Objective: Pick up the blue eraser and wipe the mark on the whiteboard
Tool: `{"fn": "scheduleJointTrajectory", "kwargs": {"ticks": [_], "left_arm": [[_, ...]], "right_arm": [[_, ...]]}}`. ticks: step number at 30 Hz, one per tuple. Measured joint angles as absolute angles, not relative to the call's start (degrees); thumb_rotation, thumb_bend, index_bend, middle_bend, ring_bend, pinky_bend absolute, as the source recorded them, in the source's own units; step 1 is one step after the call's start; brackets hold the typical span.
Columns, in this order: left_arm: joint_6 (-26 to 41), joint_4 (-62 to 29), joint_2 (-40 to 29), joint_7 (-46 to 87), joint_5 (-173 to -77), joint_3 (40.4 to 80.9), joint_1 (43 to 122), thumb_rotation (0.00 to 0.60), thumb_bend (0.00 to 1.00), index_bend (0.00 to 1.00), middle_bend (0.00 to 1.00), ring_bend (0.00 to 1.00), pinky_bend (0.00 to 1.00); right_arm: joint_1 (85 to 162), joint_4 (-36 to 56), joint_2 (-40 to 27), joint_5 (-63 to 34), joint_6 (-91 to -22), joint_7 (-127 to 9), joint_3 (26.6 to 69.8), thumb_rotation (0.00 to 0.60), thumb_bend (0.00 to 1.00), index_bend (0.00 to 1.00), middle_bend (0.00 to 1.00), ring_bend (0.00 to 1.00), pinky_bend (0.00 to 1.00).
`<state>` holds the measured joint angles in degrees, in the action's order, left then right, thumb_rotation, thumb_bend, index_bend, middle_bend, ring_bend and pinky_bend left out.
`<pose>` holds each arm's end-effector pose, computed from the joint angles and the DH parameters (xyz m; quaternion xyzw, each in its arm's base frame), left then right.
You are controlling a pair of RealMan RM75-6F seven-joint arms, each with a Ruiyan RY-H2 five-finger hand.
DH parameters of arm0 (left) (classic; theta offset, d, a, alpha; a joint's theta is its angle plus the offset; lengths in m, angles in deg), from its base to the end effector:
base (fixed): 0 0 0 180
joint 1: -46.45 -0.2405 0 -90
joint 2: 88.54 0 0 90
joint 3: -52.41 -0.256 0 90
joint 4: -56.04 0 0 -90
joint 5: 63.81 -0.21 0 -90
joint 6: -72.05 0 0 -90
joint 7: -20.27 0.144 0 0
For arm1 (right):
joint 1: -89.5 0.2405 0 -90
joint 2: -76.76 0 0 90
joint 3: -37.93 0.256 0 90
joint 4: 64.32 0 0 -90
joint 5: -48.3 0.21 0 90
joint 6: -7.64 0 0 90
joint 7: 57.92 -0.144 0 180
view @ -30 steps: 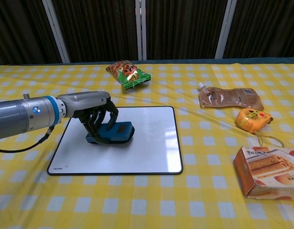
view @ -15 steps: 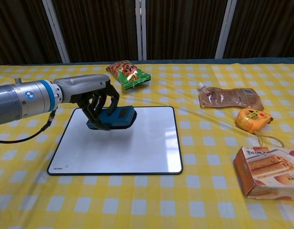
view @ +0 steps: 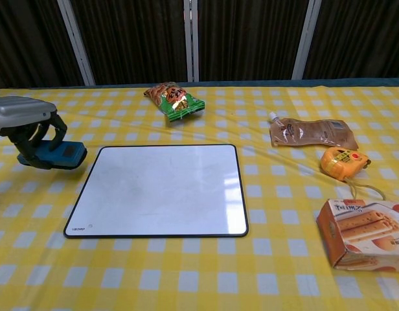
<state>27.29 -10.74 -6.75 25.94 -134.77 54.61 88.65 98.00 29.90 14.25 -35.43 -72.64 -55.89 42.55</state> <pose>-0.2574 0.3769 0.0317 -0.7785 -0.3523 -0.2376 0.4619 -0.3011 -0.2063 0.1603 0.6114 -0.3836 0.3789 0.5792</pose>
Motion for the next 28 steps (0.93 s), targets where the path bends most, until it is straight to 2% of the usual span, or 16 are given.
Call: {"fn": "scheduleJointTrajectory", "kwargs": {"ticks": [3, 4, 5, 6, 7, 8, 9, 11, 17, 22, 28], "left_arm": [[27.4, -8.3, -6.7, 24.0, -135.4, 54.1, 87.8, 0.6, 0.19, 0.52, 0.46, 0.5, 0.58], [27.4, -7.7, -6.7, 23.7, -135.7, 54.0, 87.7, 0.6, 0.17, 0.49, 0.44, 0.48, 0.57], [27.5, -7.2, -6.6, 23.4, -135.9, 54.0, 87.6, 0.6, 0.12, 0.38, 0.35, 0.41, 0.52], [27.8, -6.9, -6.5, 22.9, -136.0, 53.9, 87.5, 0.6, 0.06, 0.23, 0.22, 0.28, 0.41], [28.3, -6.9, -6.5, 22.5, -136.0, 53.9, 87.4, 0.6, 0.02, 0.13, 0.13, 0.19, 0.32], [28.7, -7.1, -6.6, 22.1, -135.9, 53.9, 87.4, 0.6, 0.0, 0.03, 0.04, 0.07, 0.18], [29.1, -7.3, -6.7, 21.9, -135.9, 53.9, 87.3, 0.6, 0.0, 0.0, 0.0, 0.01, 0.07], [29.0, -7.8, -7.0, 22.0, -135.9, 54.1, 87.2, 0.6, 0.0, 0.0, 0.0, 0.0, 0.0], [24.2, -13.0, -9.9, 23.8, -134.8, 55.6, 85.6, 0.6, 0.0, 0.0, 0.0, 0.0, 0.0], [14.8, -22.1, -14.3, 27.5, -132.7, 57.1, 81.6, 0.6, 0.0, 0.0, 0.0, 0.0, 0.0], [-0.6, -36.8, -20.8, 34.0, -130.7, 57.5, 73.4, 0.6, 0.0, 0.0, 0.0, 0.0, 0.0]], "right_arm": [[98.1, 30.0, 14.2, -35.5, -72.5, -55.7, 42.5, 0.6, 0.0, 0.0, 0.0, 0.0, 0.0], [98.1, 30.0, 14.2, -35.5, -72.5, -55.6, 42.5, 0.6, 0.0, 0.0, 0.0, 0.0, 0.0], [98.2, 30.0, 14.2, -35.5, -72.5, -55.5, 42.6, 0.6, 0.0, 0.0, 0.0, 0.0, 0.0], [98.2, 30.0, 14.2, -35.4, -72.5, -55.5, 42.6, 0.6, 0.0, 0.0, 0.0, 0.0, 0.0], [98.2, 30.0, 14.2, -35.4, -72.5, -55.6, 42.7, 0.6, 0.0, 0.0, 0.0, 0.0, 0.0], [98.2, 30.0, 14.2, -35.4, -72.6, -55.6, 42.7, 0.6, 0.0, 0.0, 0.0, 0.0, 0.0], [98.2, 30.0, 14.2, -35.4, -72.6, -55.6, 42.7, 0.6, 0.0, 0.0, 0.0, 0.0, 0.0], [98.1, 30.0, 14.2, -35.5, -72.6, -55.6, 42.7, 0.6, 0.0, 0.0, 0.0, 0.0, 0.0], [98.0, 30.2, 14.5, -36.0, -73.0, -56.1, 42.5, 0.6, 0.0, 0.0, 0.0, 0.0, 0.0], [97.9, 30.4, 14.9, -36.9, -73.6, -57.2, 42.5, 0.6, 0.0, 0.0, 0.0, 0.0, 0.0], [98.0, 30.3, 15.1, -37.7, -74.2, -58.3, 42.6, 0.6, 0.0, 0.0, 0.0, 0.0, 0.0]]}}
